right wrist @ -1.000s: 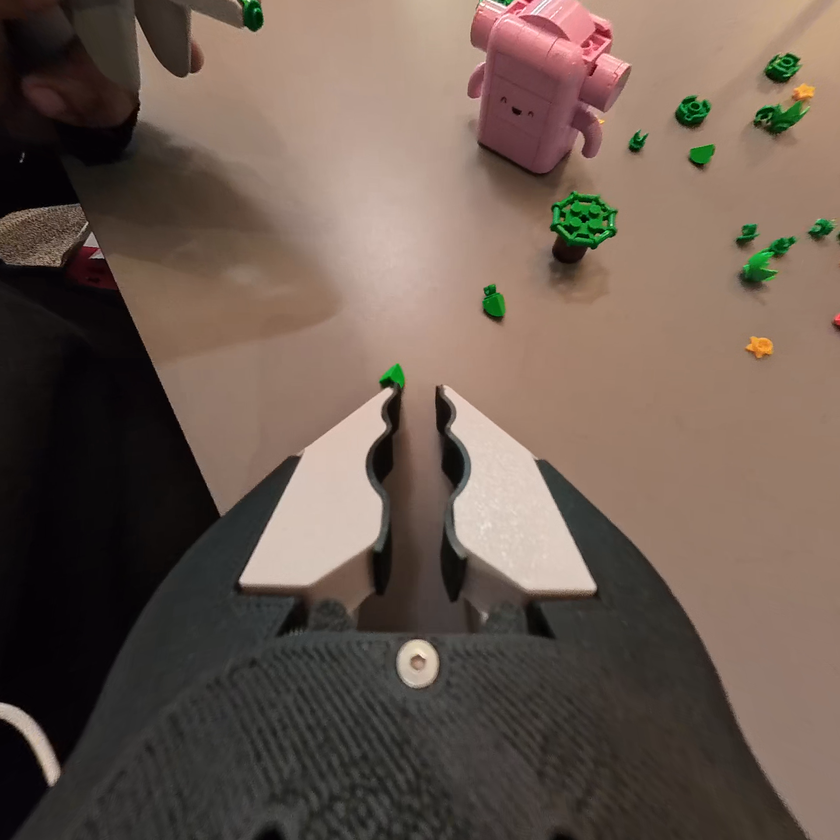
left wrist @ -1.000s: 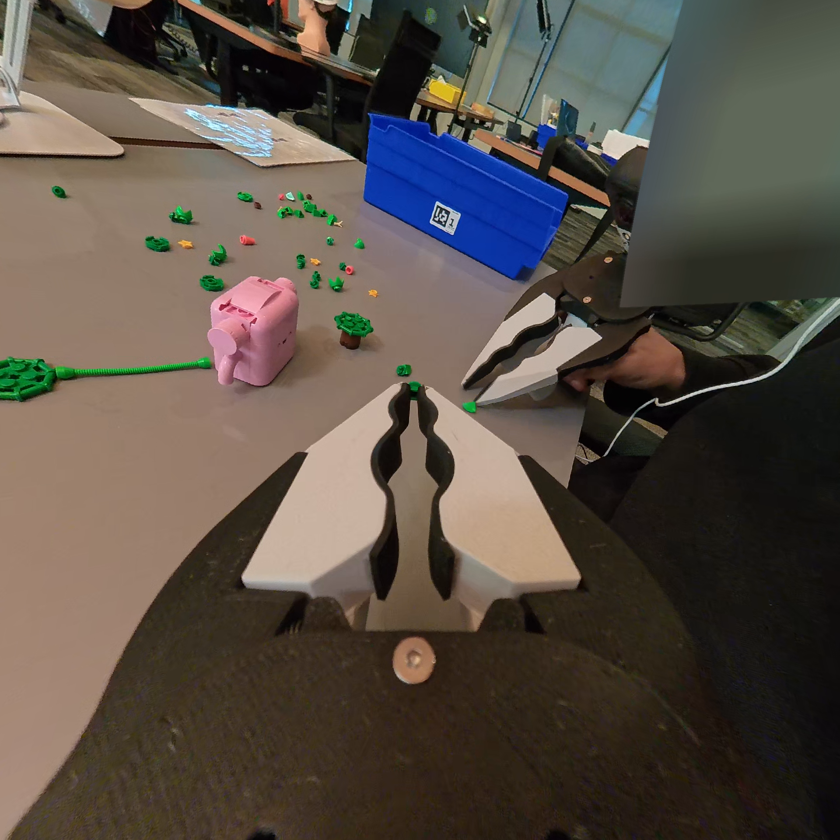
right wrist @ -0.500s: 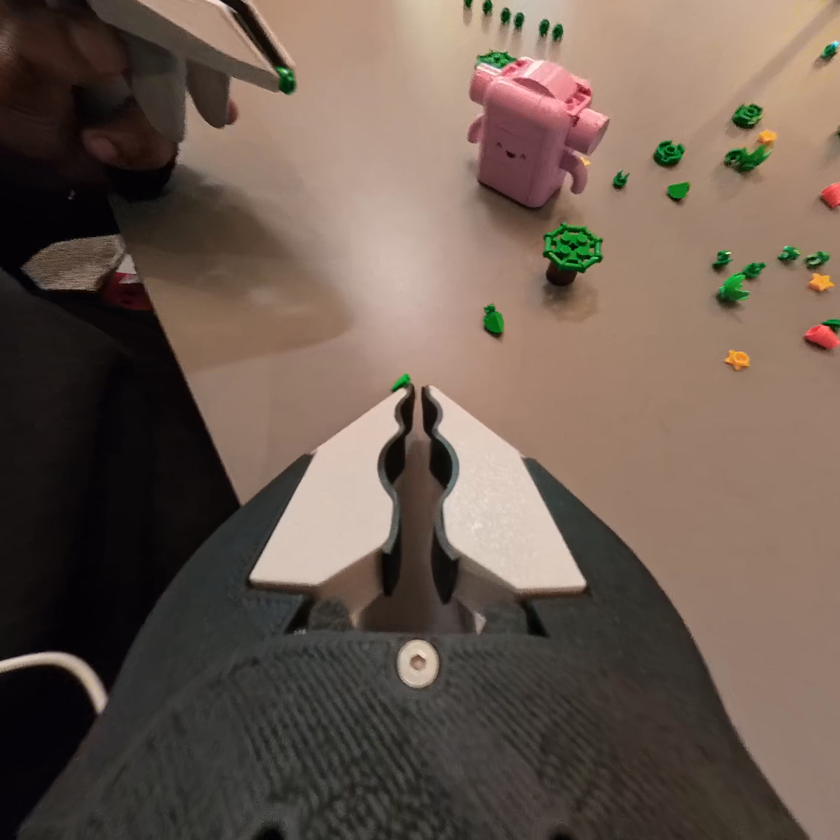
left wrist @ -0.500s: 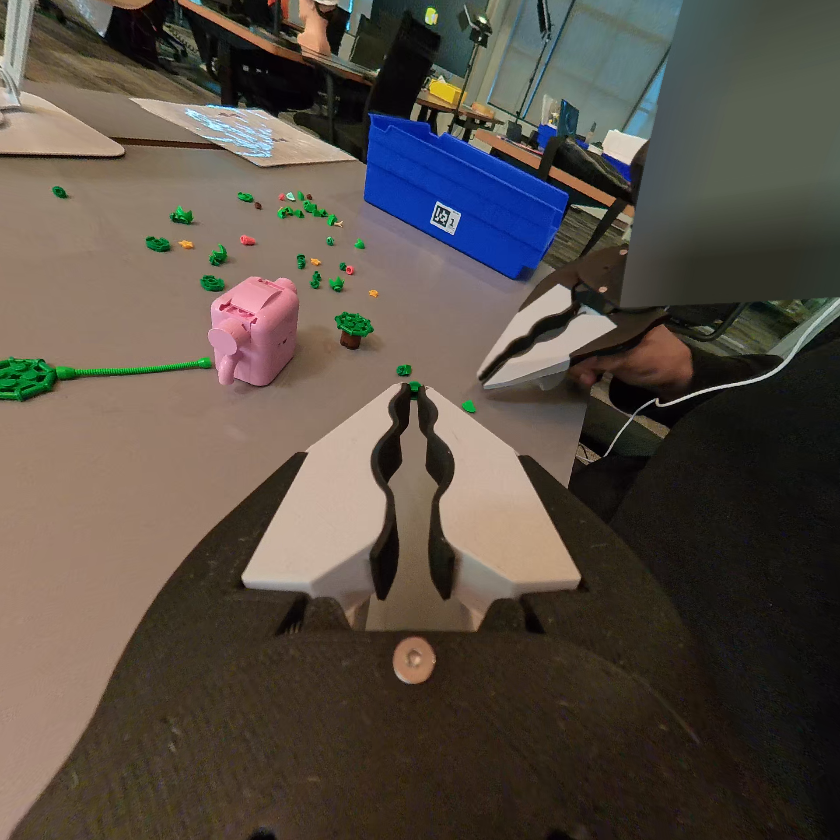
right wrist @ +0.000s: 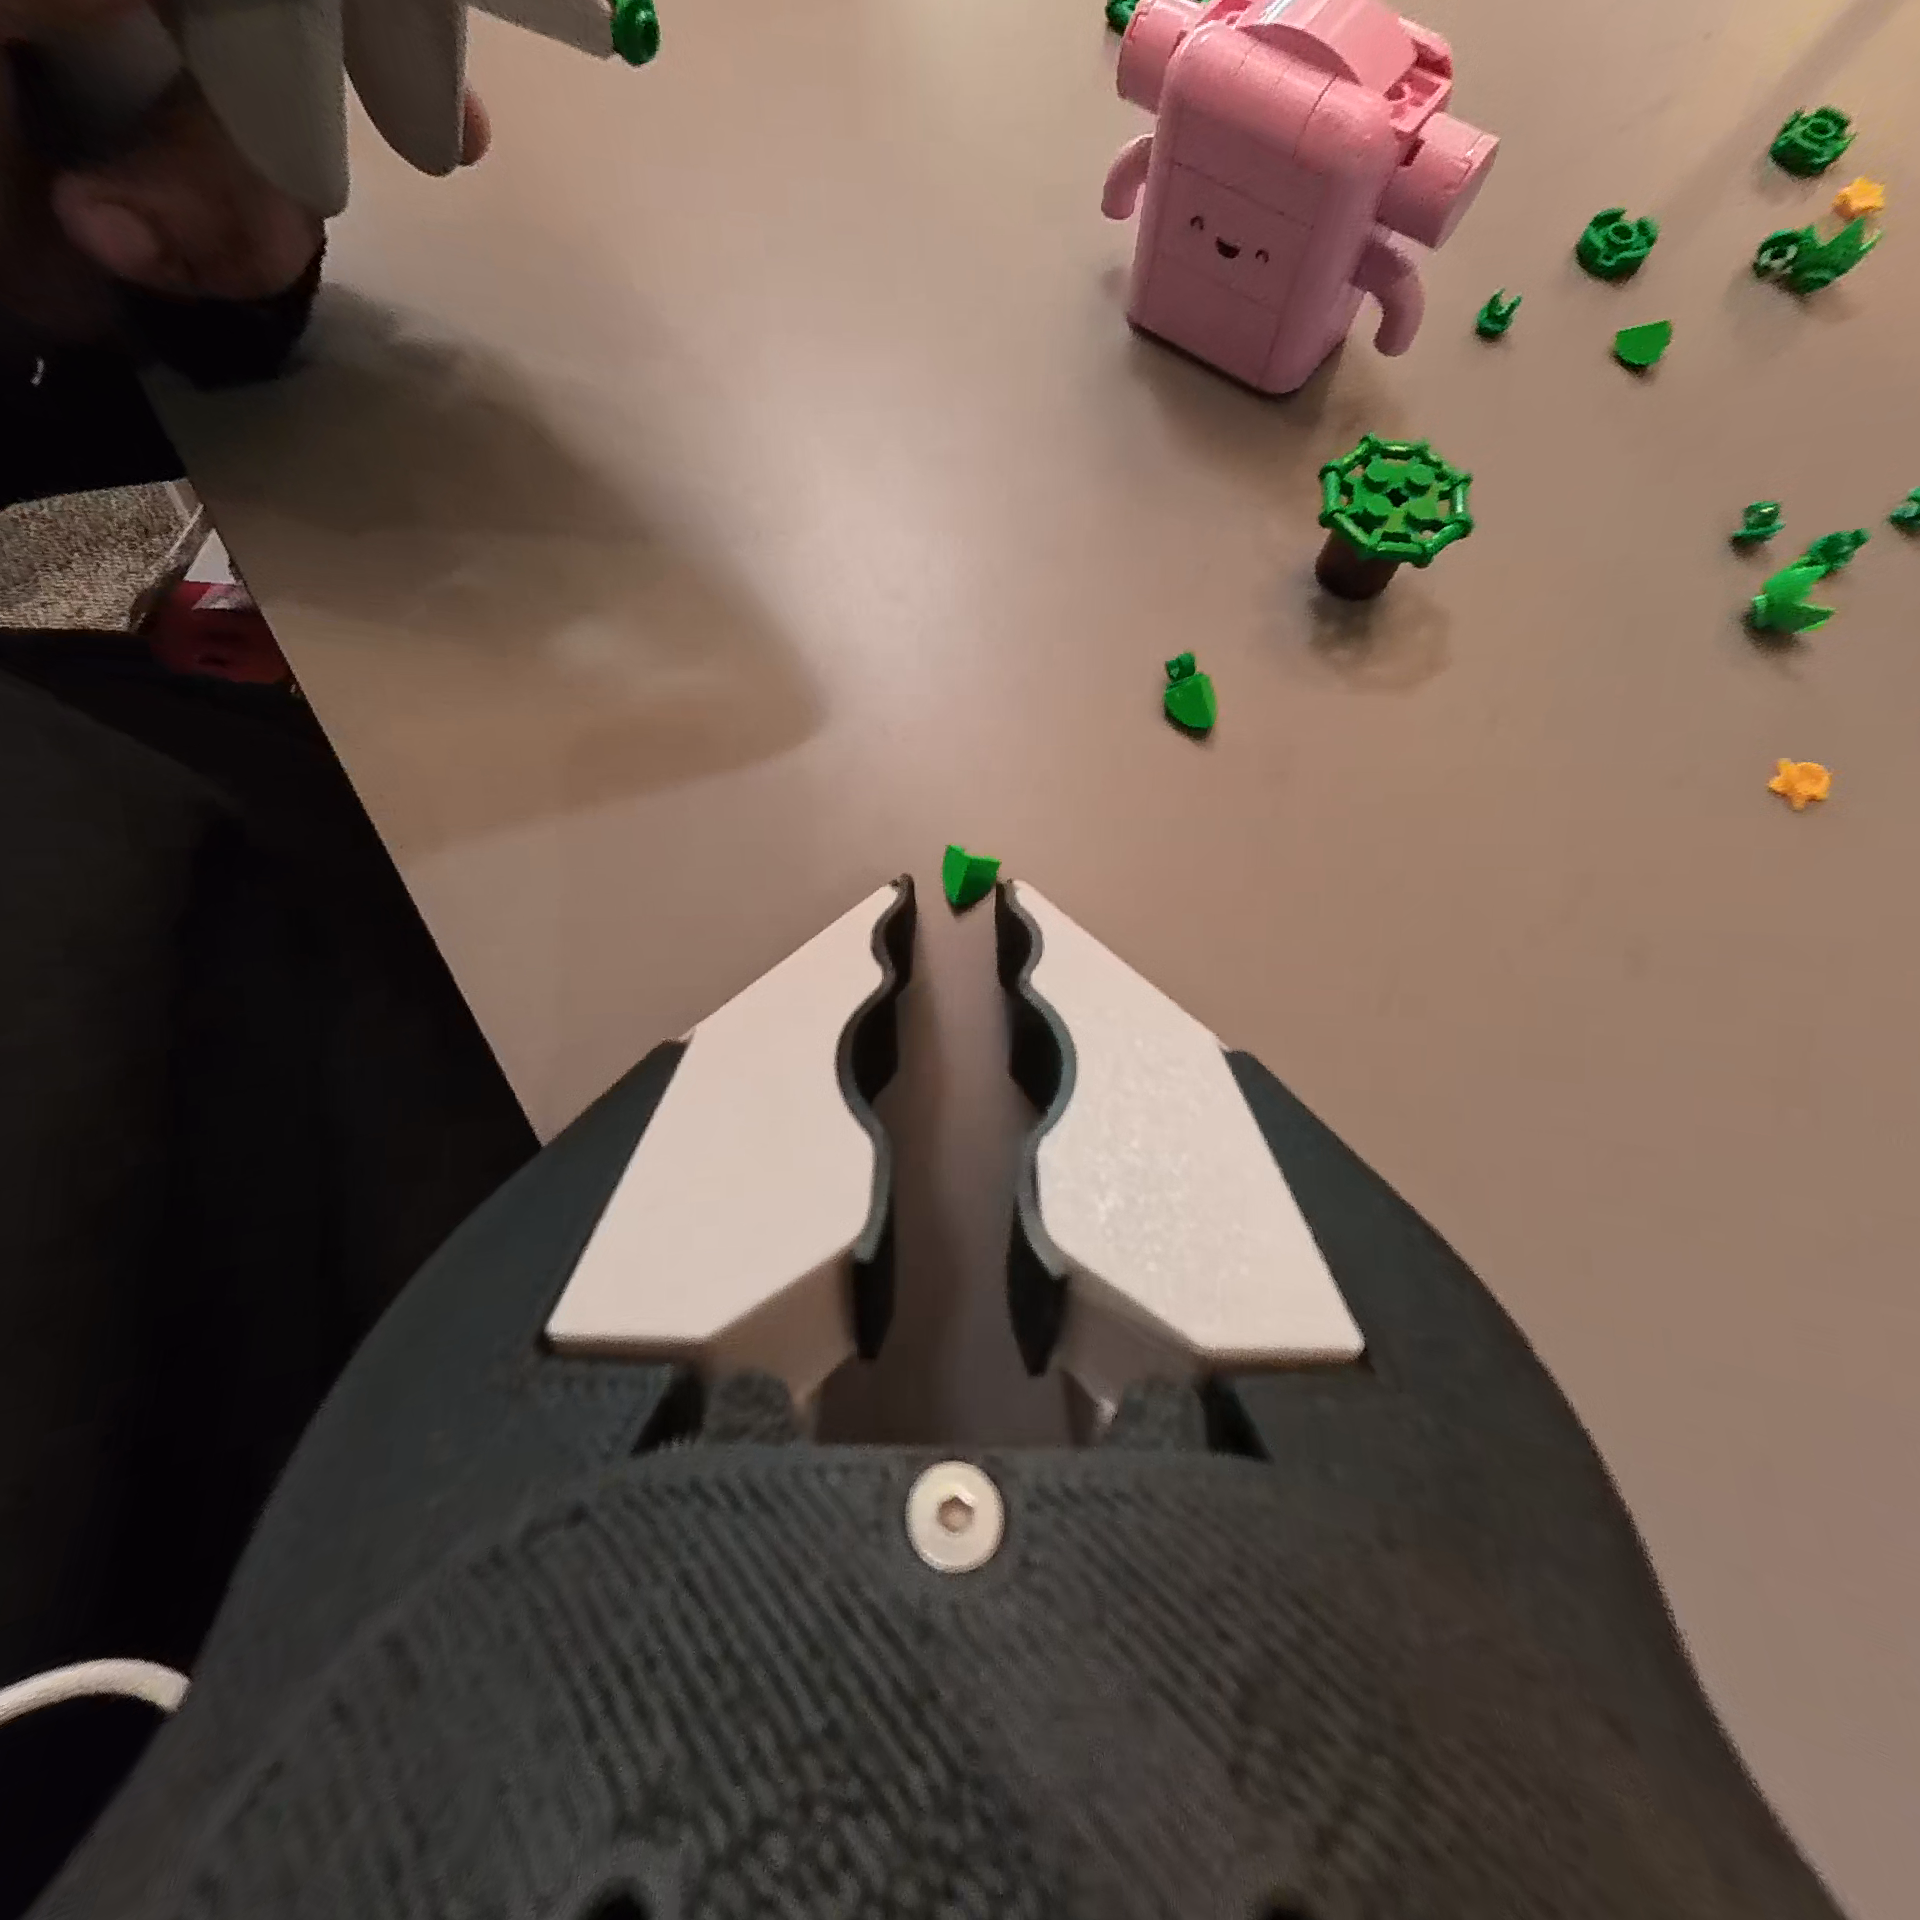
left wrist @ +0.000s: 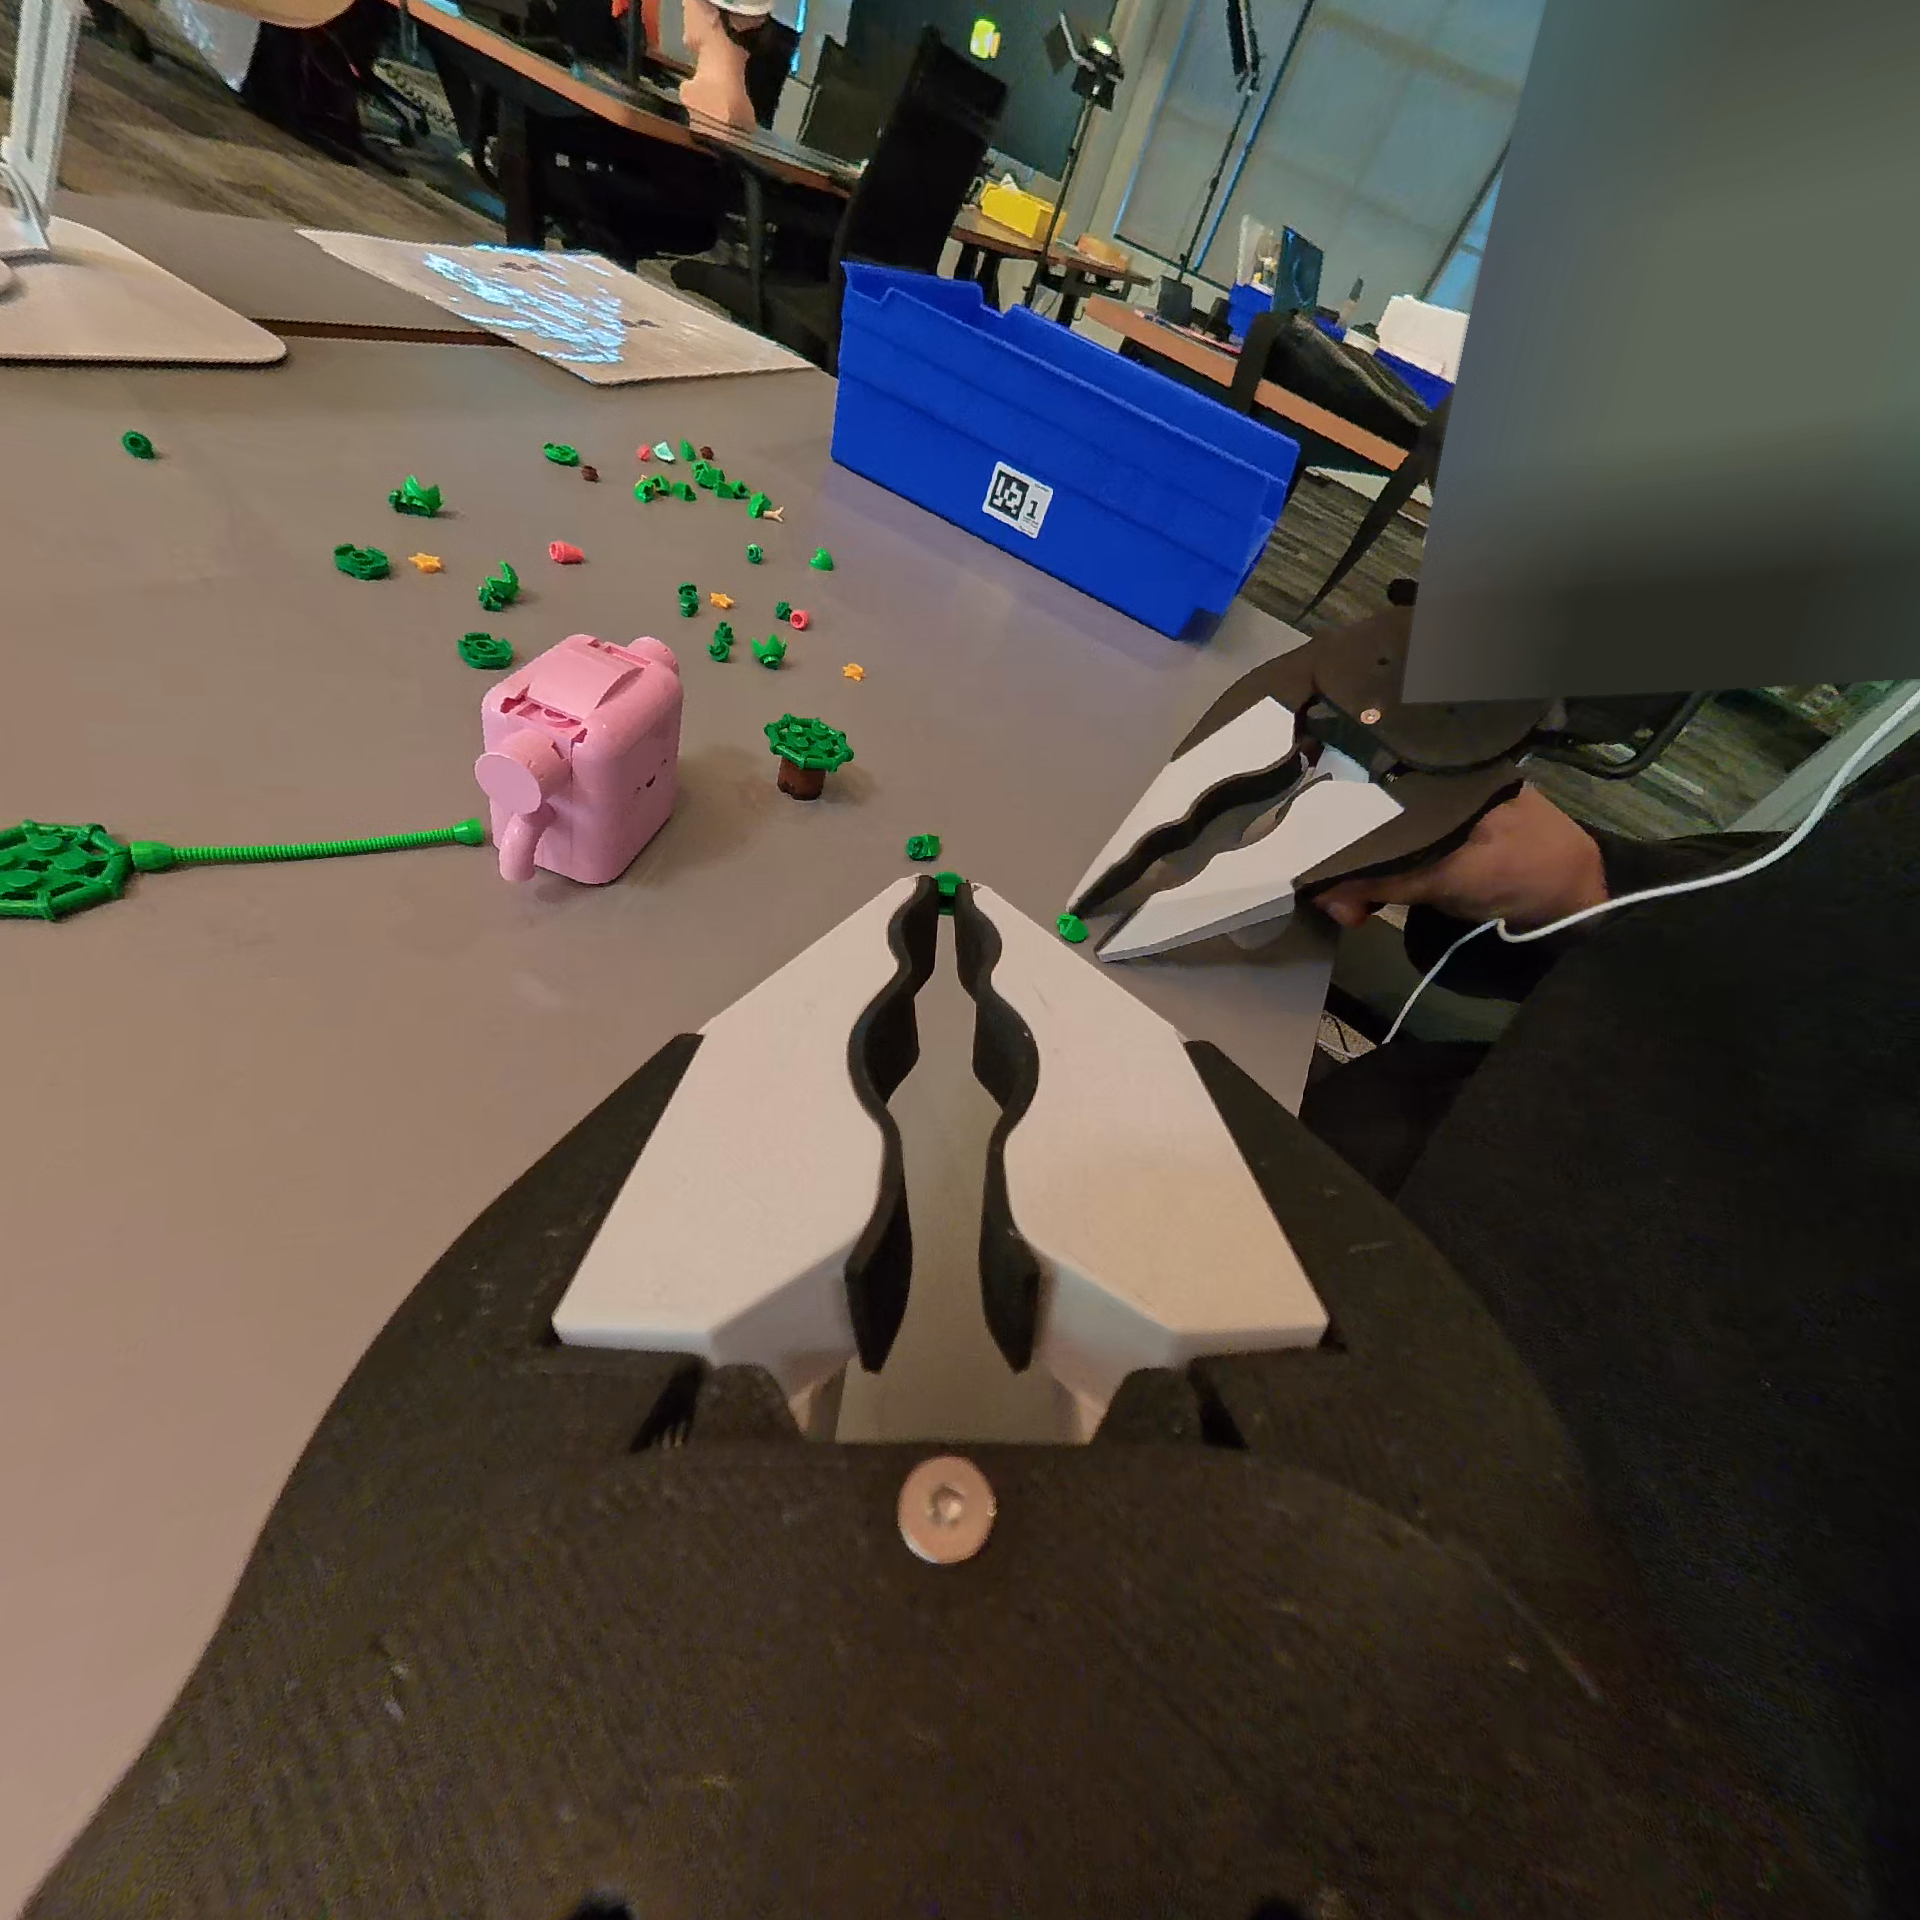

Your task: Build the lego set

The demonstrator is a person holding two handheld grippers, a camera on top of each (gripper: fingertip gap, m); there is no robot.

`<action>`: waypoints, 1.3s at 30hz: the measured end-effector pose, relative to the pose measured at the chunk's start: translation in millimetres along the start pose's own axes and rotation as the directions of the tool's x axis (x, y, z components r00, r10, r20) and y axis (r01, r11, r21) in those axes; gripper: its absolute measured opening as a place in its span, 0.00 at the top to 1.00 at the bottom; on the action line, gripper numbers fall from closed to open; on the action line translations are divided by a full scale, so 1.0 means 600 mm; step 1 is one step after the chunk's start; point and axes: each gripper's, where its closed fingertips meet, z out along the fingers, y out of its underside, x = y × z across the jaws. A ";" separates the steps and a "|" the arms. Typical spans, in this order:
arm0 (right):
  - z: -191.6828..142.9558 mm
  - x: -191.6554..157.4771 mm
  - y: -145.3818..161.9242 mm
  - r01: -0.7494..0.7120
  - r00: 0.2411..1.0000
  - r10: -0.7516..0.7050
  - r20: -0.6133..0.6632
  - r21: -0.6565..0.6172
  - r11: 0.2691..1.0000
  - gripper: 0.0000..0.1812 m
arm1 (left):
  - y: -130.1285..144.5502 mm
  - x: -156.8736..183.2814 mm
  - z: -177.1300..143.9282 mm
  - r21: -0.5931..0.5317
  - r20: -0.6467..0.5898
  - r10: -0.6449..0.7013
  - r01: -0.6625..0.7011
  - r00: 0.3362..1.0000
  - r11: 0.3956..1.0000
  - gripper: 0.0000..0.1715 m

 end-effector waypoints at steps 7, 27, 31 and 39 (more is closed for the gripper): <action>0.006 0.000 -0.005 0.010 1.000 -0.010 0.007 -0.001 1.000 0.95 | 0.000 0.000 0.000 0.000 -0.001 0.000 0.000 1.000 1.000 1.00; 0.035 -0.062 -0.029 0.211 0.949 -0.210 0.236 0.019 0.977 0.97 | 0.051 0.053 0.031 -0.205 -0.149 0.021 -0.052 0.989 0.977 1.00; 0.037 -0.071 -0.038 0.225 0.935 -0.229 0.270 0.047 0.973 0.97 | 0.061 0.055 0.036 -0.245 -0.155 0.025 -0.063 0.988 0.967 1.00; -0.013 -0.097 -0.106 0.024 0.875 -0.160 0.457 0.289 0.957 0.96 | 0.047 0.073 0.027 -0.191 -0.258 -0.015 -0.036 0.966 0.981 1.00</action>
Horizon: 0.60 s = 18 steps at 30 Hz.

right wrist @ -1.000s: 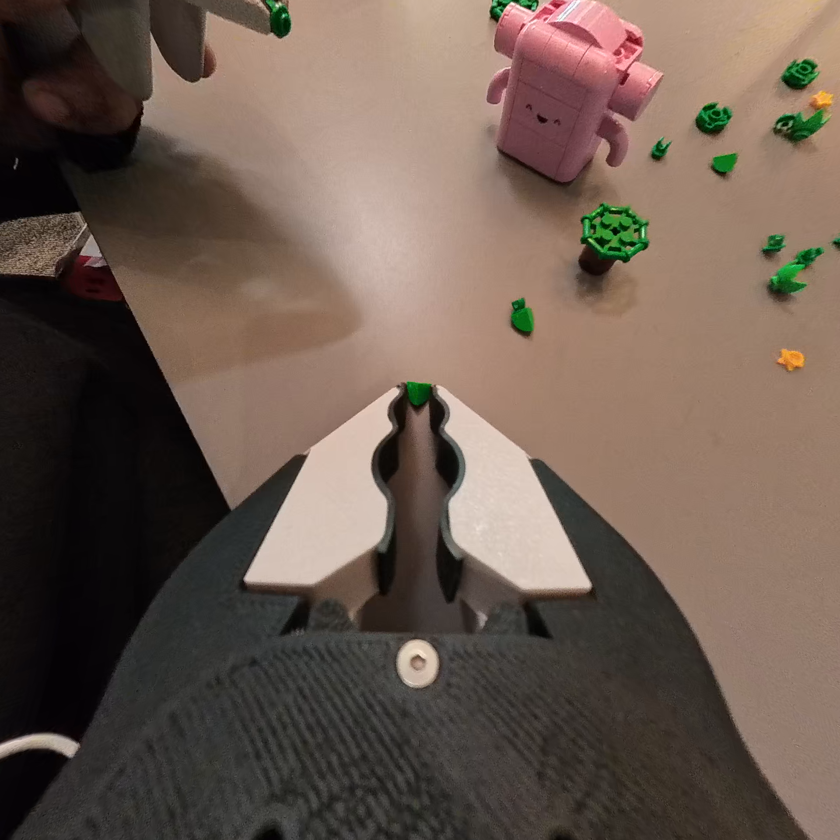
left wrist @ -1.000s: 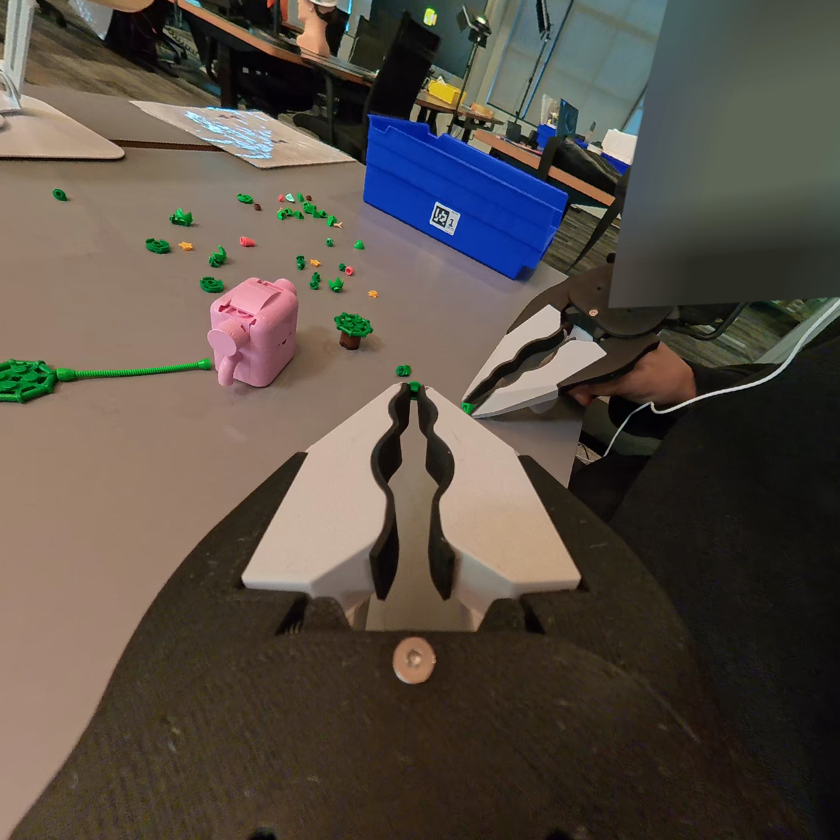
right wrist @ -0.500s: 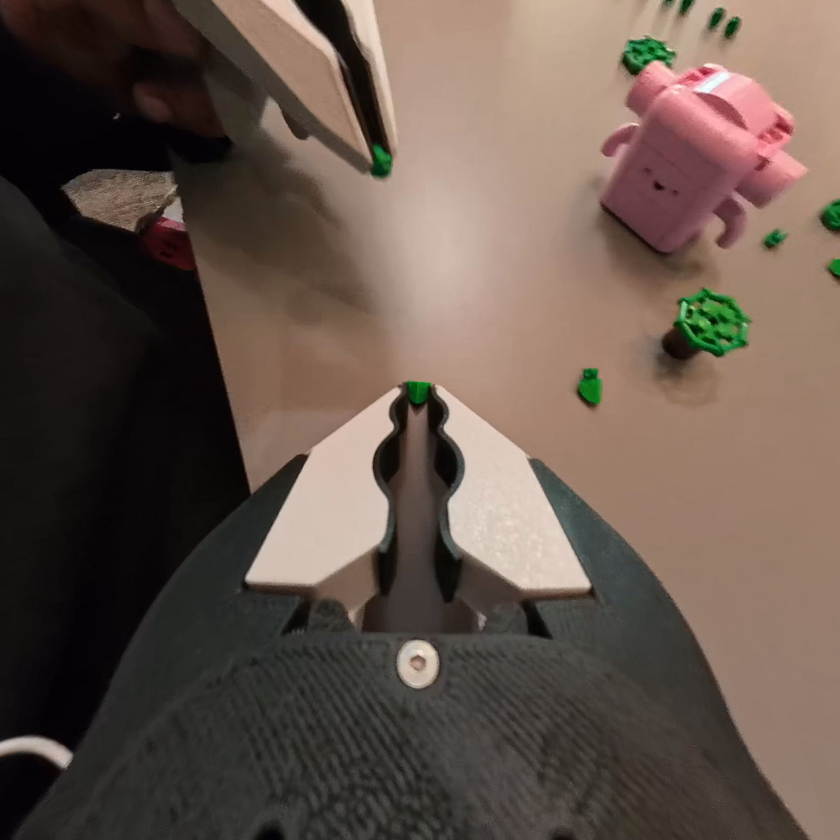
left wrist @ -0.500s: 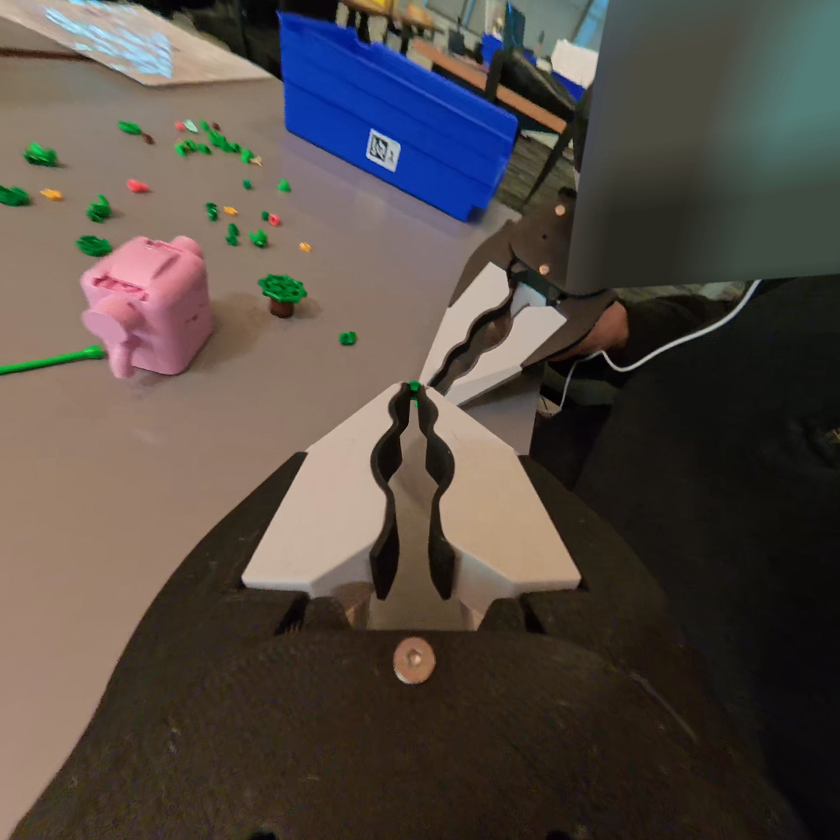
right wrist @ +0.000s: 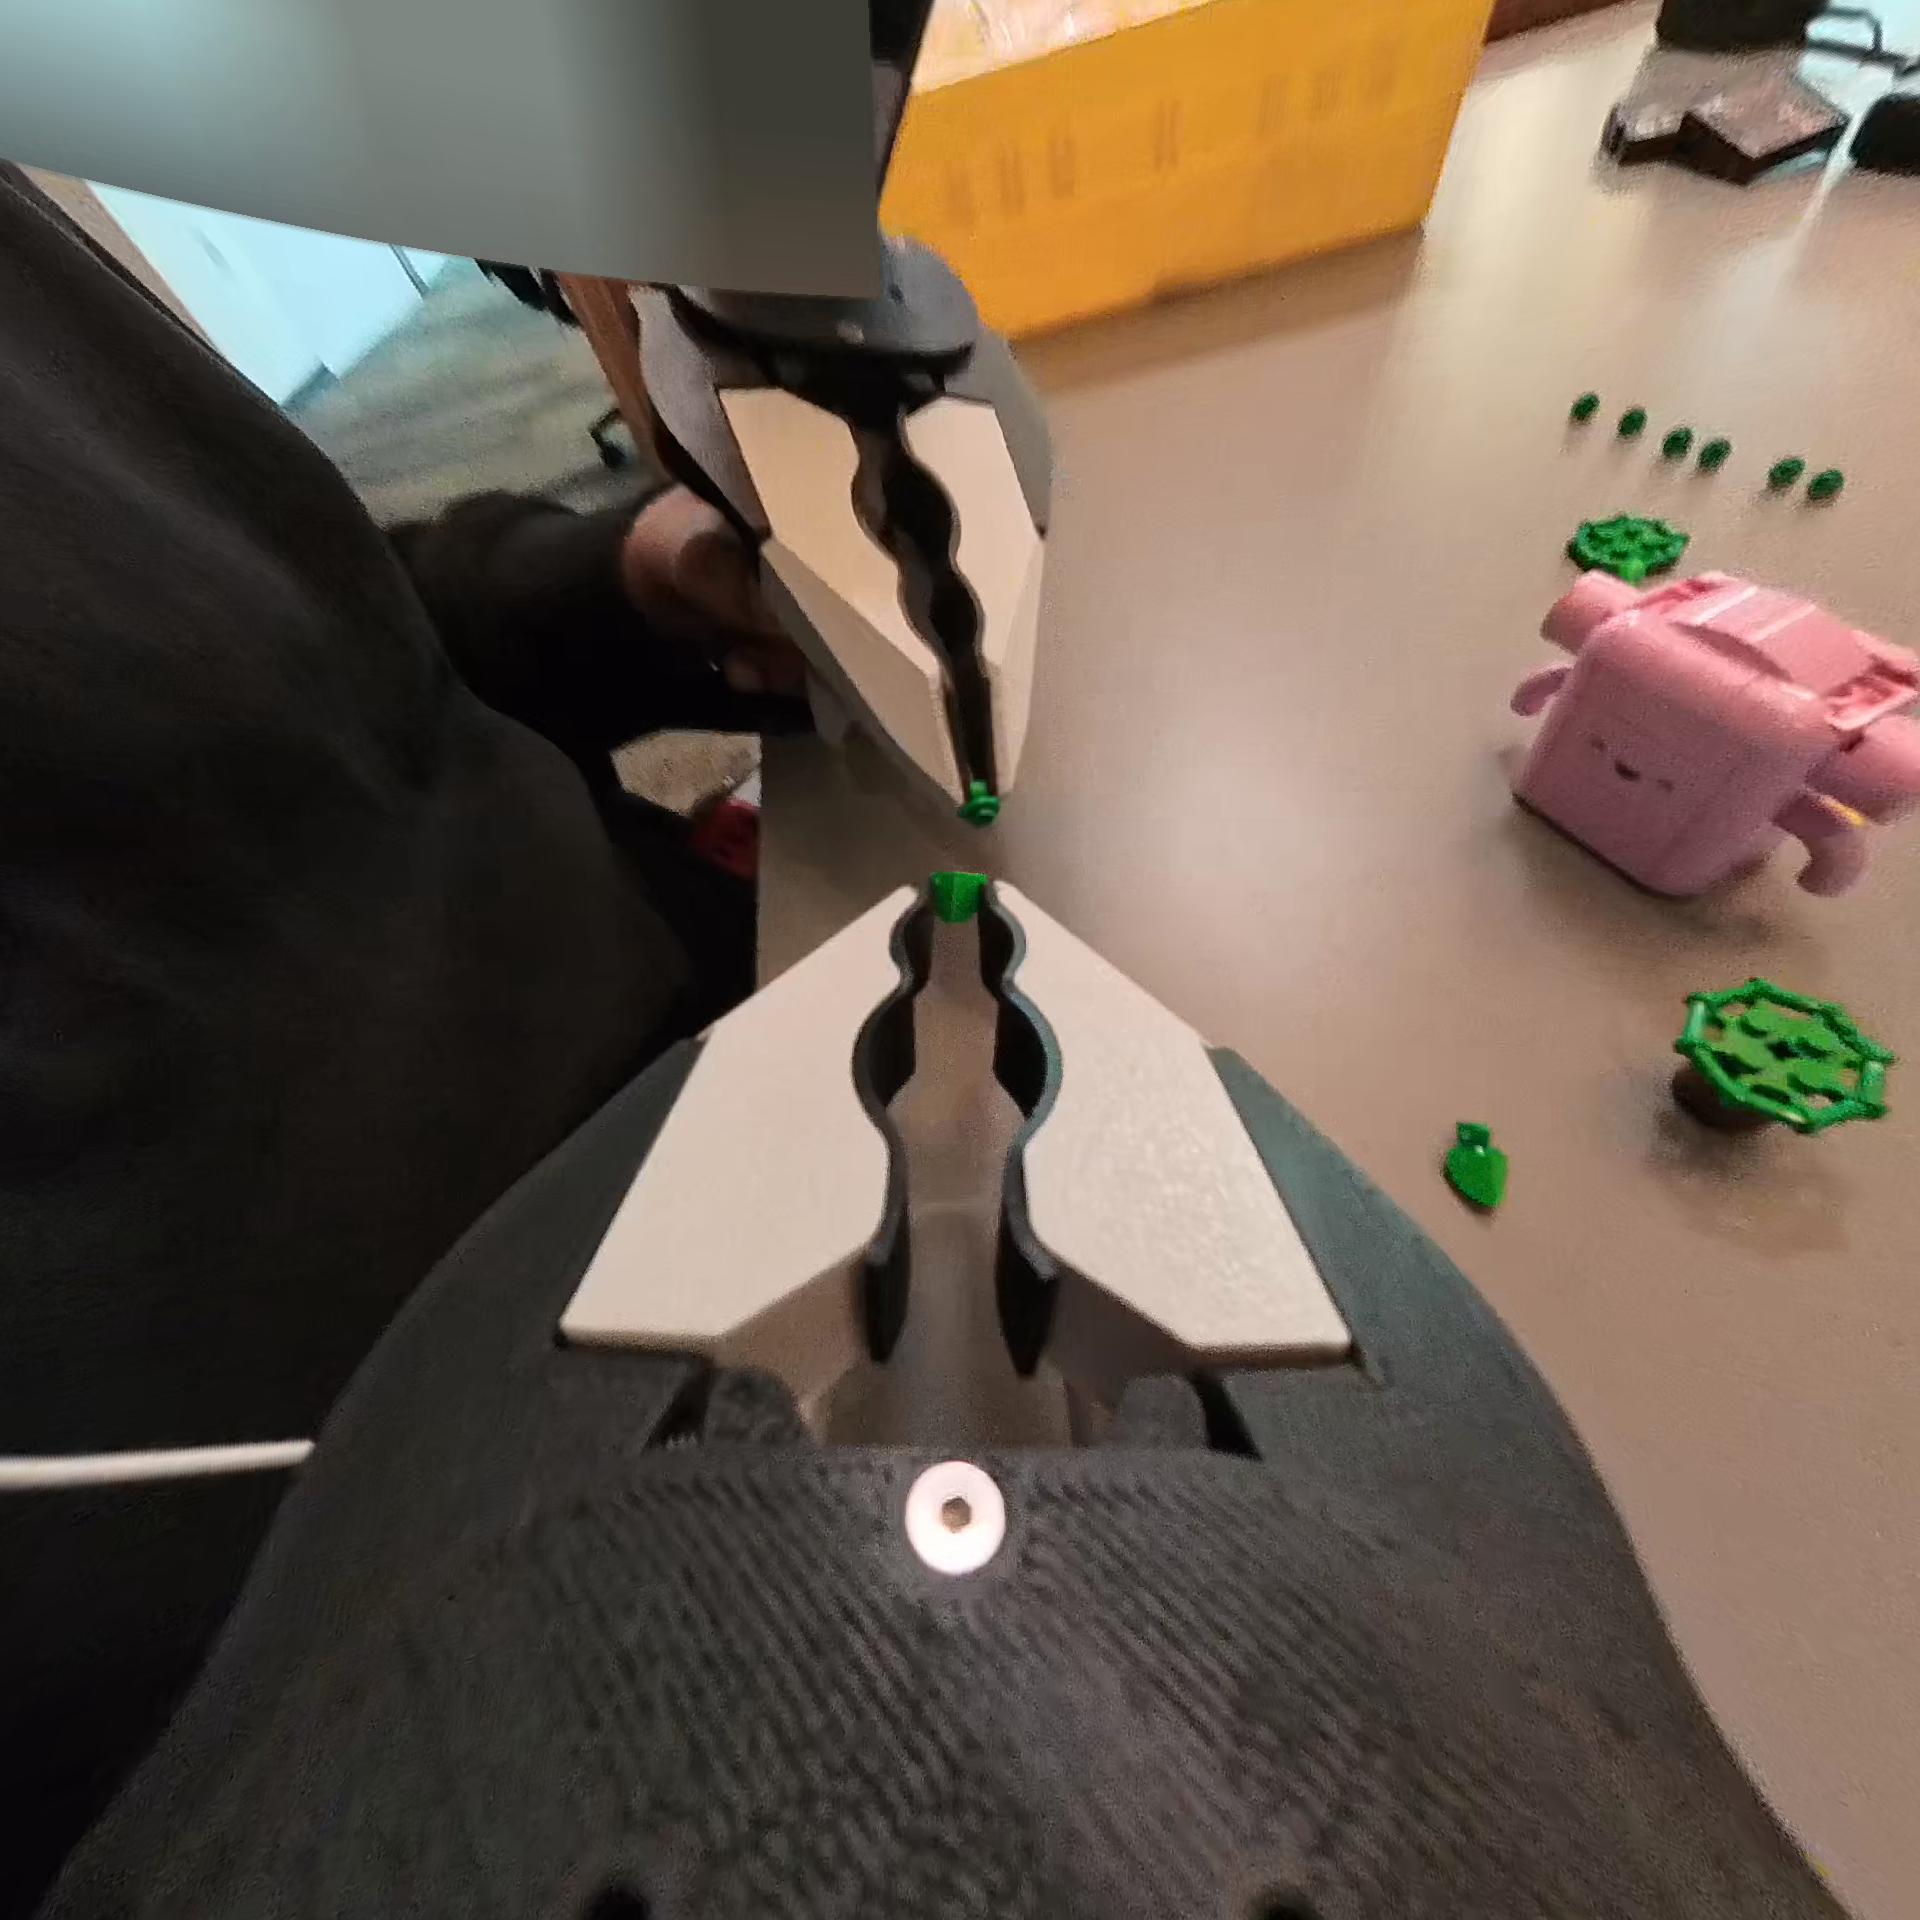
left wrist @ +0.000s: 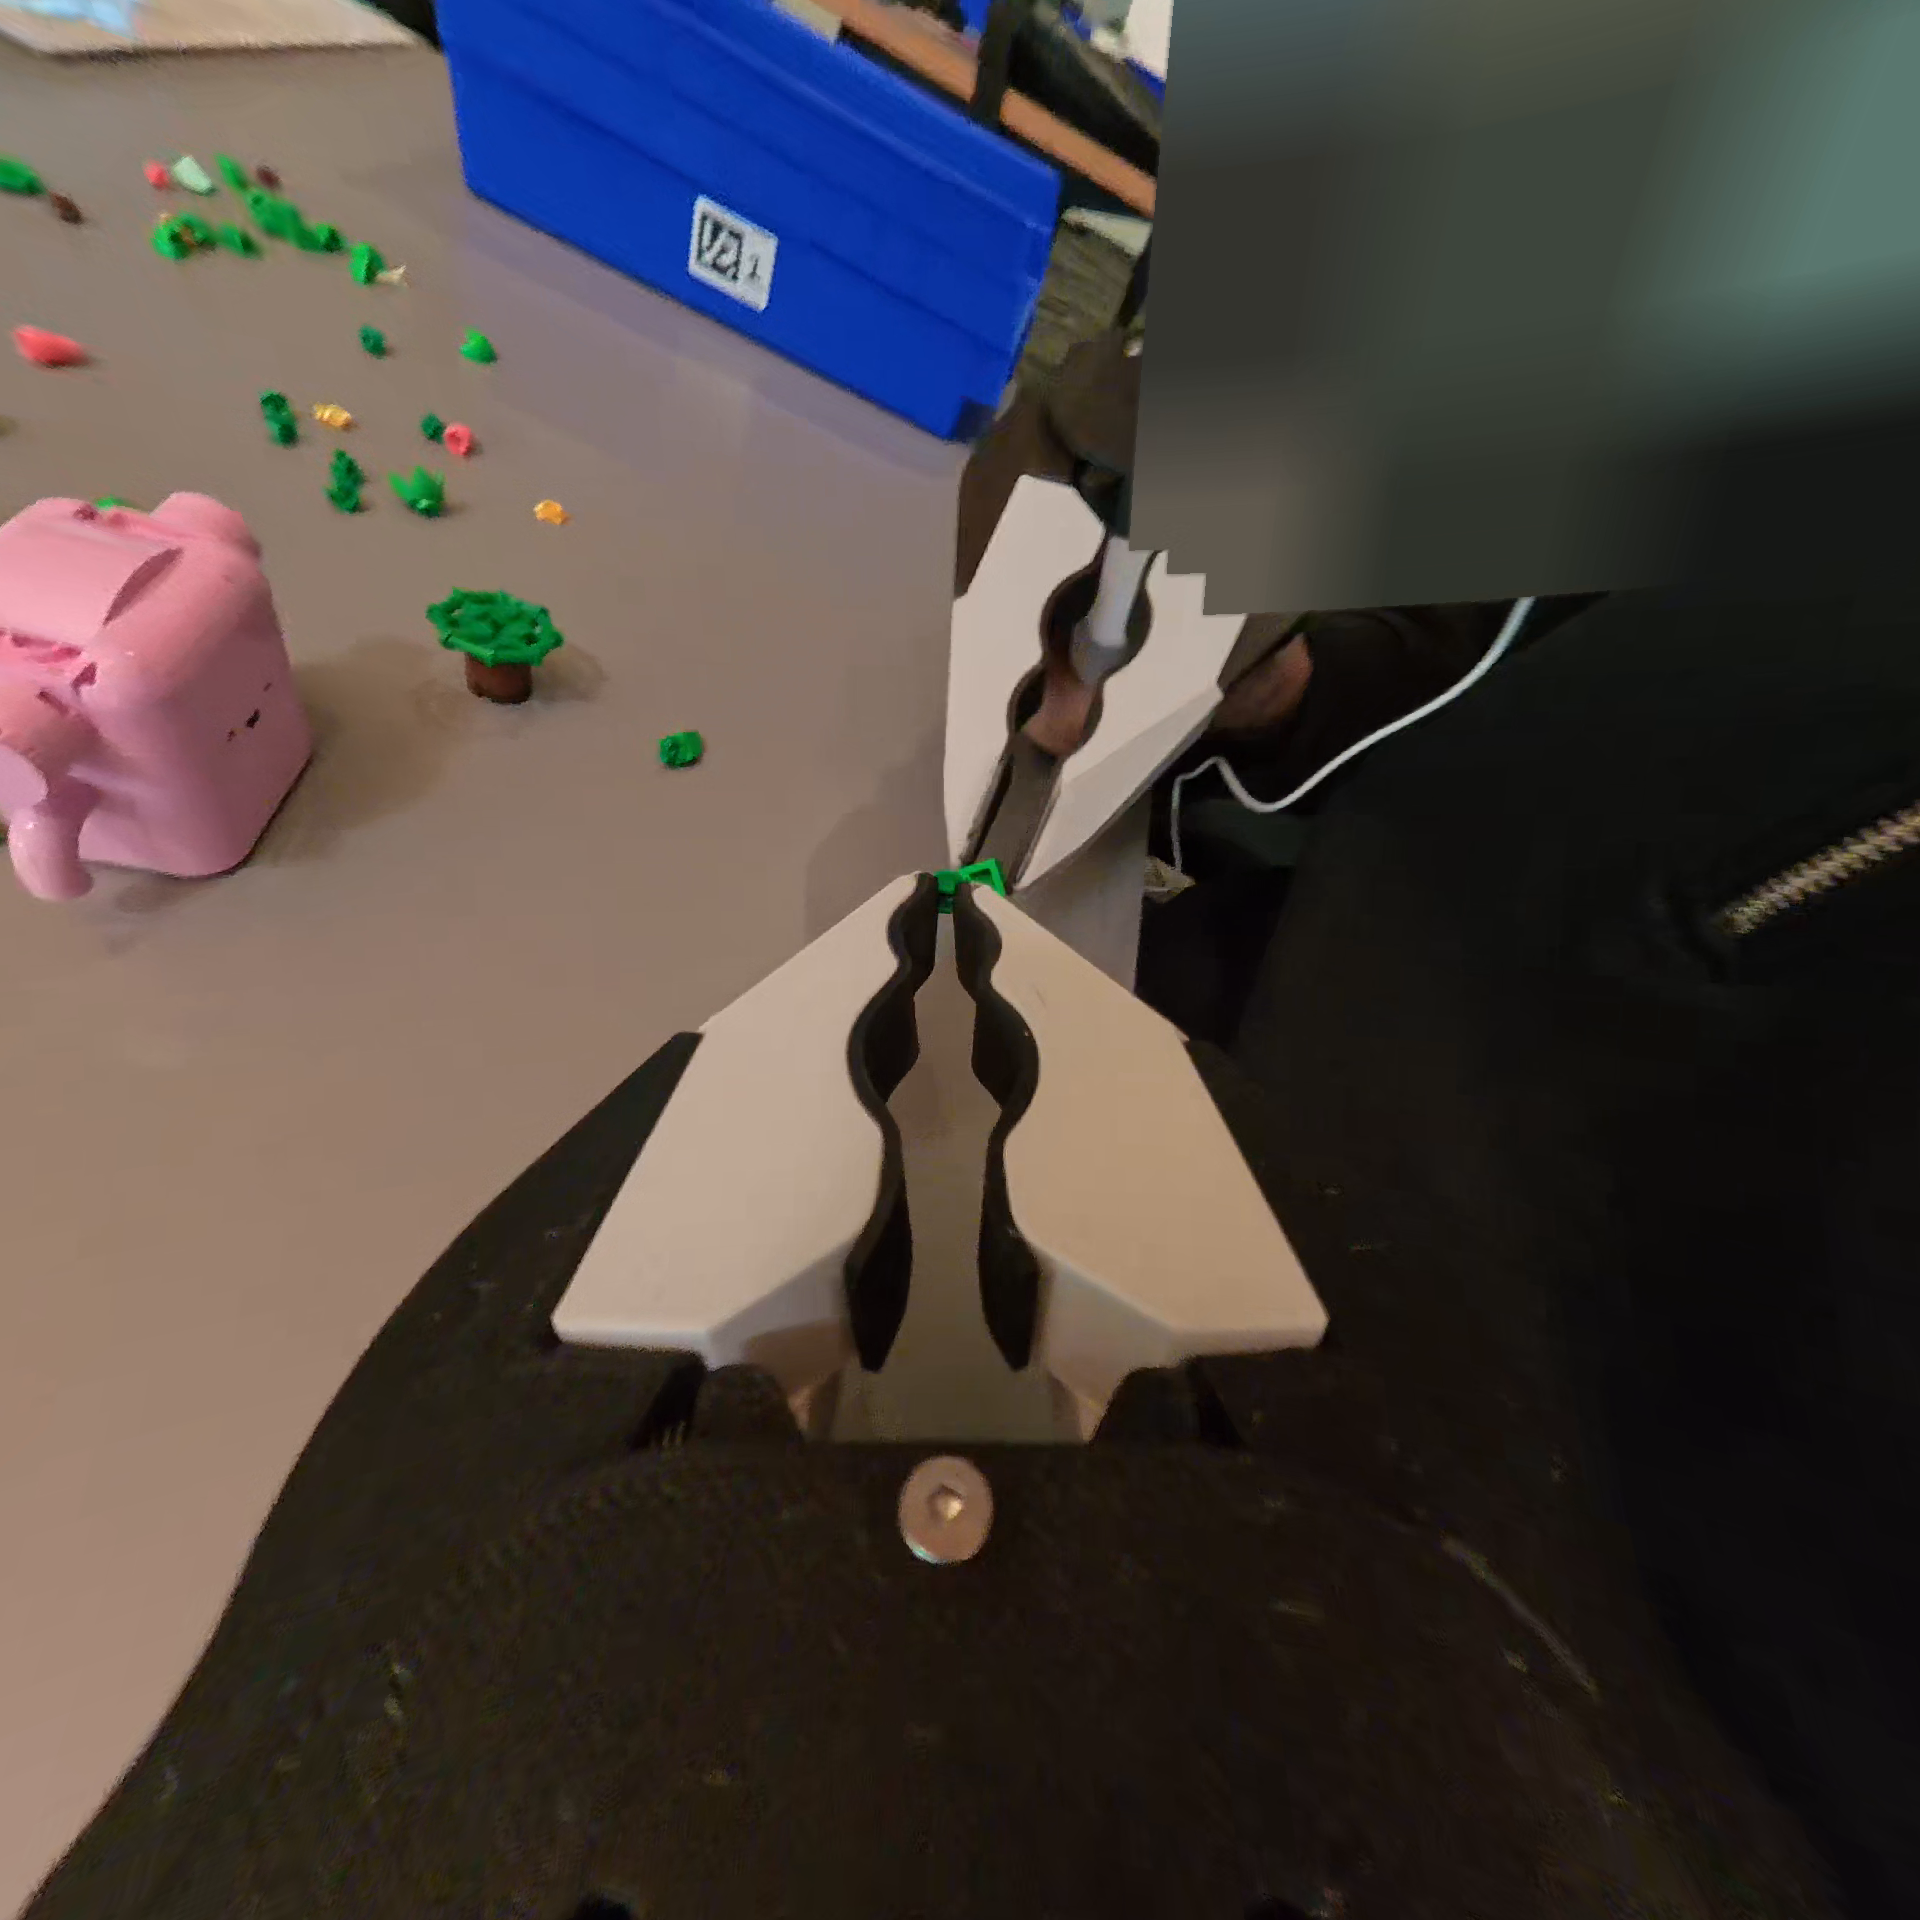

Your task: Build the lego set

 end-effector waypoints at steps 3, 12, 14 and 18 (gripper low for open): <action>-0.005 -0.004 -0.011 0.000 0.999 -0.001 0.039 0.042 0.999 0.96 | -0.006 0.015 -0.003 0.028 -0.057 0.024 -0.023 0.998 0.999 1.00; 0.003 -0.016 -0.006 0.084 0.993 -0.085 0.085 0.015 0.996 0.96 | -0.001 0.029 0.003 0.003 -0.099 0.055 -0.055 0.994 0.998 1.00; 0.004 -0.017 -0.005 0.095 0.992 -0.096 0.087 0.010 0.995 0.96 | 0.001 0.029 0.004 -0.005 -0.102 0.050 -0.051 0.994 0.999 1.00; 0.001 -0.017 -0.009 0.083 0.992 -0.086 0.096 0.028 0.996 0.97 | 0.000 0.029 0.003 -0.003 -0.104 0.050 -0.050 0.993 0.999 1.00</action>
